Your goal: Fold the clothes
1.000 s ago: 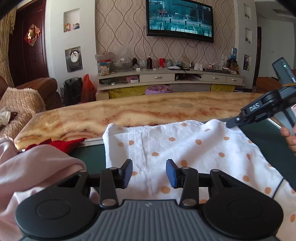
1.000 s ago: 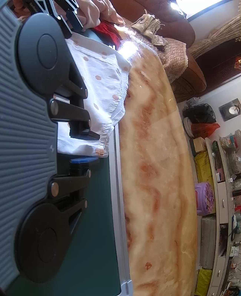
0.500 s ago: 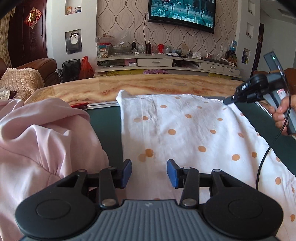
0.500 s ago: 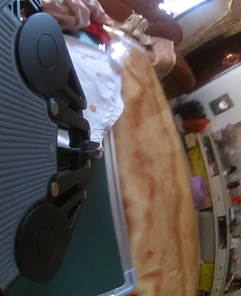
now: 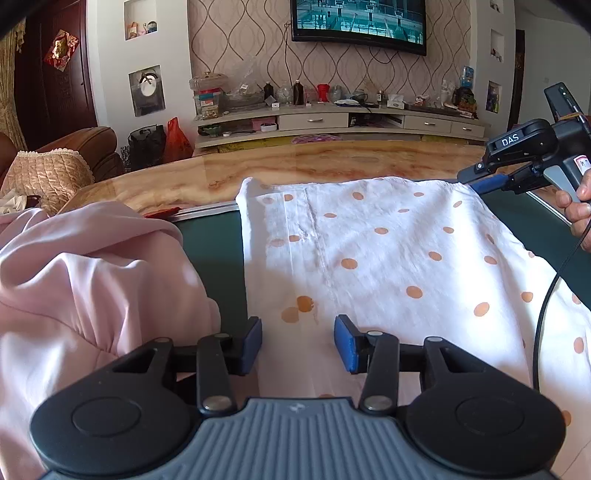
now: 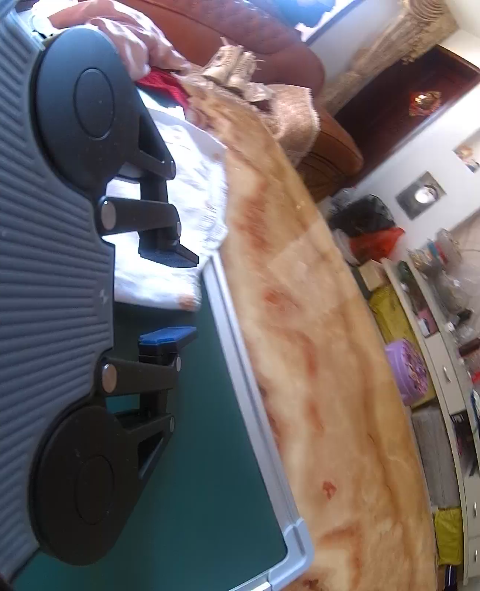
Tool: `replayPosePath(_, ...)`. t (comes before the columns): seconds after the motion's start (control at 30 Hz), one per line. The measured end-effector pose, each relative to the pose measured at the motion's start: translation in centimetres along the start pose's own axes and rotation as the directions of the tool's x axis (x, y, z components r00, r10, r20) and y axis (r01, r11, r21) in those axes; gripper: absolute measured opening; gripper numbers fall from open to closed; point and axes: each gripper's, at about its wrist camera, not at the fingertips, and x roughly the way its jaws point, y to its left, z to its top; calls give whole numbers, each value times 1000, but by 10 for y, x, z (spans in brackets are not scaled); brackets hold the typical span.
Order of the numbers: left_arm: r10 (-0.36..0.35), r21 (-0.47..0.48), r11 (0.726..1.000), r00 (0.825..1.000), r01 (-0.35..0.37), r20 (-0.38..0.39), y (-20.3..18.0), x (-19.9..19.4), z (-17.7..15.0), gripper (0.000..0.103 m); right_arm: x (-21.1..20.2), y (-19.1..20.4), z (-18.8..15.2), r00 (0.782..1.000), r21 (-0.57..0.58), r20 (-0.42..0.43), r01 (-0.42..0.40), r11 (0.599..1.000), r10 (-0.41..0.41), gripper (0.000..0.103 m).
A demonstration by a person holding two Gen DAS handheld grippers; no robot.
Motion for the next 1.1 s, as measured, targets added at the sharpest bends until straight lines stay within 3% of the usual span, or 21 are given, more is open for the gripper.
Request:
replayPosePath(0.03,0,-2,1000,1000,0,1,0,0,0,50,1,8,-1,1000,-36,2,16,999,-16,9)
replayPosePath(0.07,0,-4,1000,1000,0,2,0,0,-1,50,0,18,-2,999,-75,14,30,997,-29,2)
replayPosePath(0.27,7,-6,1000,1000,-6,14,-1,-1,-4,50,-14,83,-3,991,-227,17,-124,966,131,2)
replayPosePath(0.4,18,-20,1000,999,-18,30,-2,-2,-7,51,-44,111,2,943,-311,52,-299,902,330,2)
replayPosePath(0.43,21,-23,1000,999,-20,34,-2,-2,-7,51,-43,107,6,950,-308,60,-274,911,306,2)
replayPosePath(0.53,22,-32,999,999,-21,42,-3,-2,-9,51,-6,70,17,997,-200,10,-79,977,82,2)
replayPosePath(0.7,20,-36,999,999,-18,47,-2,-3,-10,51,16,34,16,999,-152,-14,37,988,-39,6)
replayPosePath(0.77,20,-36,999,999,-19,47,-2,-3,-10,51,14,34,15,996,-165,6,84,983,-84,14)
replayPosePath(0.87,21,-38,999,999,-20,48,-2,-2,-10,51,8,29,17,994,-123,15,108,987,-107,33)
replayPosePath(1.1,23,-39,999,999,-22,49,-2,-1,-10,51,13,34,10,995,-134,-60,76,988,-85,36)
